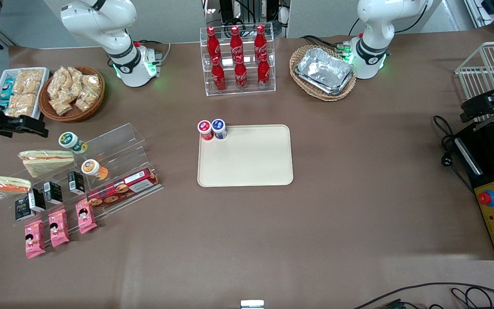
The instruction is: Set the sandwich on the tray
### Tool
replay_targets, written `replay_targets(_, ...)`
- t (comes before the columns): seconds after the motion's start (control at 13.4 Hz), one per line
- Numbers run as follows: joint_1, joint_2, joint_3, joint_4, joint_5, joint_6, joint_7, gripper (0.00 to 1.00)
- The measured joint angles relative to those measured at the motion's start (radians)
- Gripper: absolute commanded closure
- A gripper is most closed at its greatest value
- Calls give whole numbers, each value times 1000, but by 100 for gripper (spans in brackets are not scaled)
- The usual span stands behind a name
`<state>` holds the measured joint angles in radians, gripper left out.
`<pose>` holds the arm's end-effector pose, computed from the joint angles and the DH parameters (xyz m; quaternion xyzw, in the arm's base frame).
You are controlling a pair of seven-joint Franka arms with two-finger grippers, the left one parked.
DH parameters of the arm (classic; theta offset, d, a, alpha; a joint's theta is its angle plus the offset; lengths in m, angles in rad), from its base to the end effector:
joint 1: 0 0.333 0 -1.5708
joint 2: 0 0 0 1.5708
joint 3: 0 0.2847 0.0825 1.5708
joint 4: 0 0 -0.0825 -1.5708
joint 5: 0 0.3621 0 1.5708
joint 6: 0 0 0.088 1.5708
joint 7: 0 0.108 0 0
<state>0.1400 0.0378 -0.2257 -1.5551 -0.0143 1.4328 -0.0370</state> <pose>0.5246 -0.0447 0.5687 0.9965 -0.0249 -0.0800 0.0065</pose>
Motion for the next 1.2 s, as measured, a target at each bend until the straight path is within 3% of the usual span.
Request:
replay_targets(0.45, -111, 8, -11, 0, 0, 49, 0, 0)
replay_targets(0.82, -122, 22, -53, 0, 0, 138, 20, 0)
replay_targets(1.2, -124, 43, -118, 0, -1, 185, -175, 0)
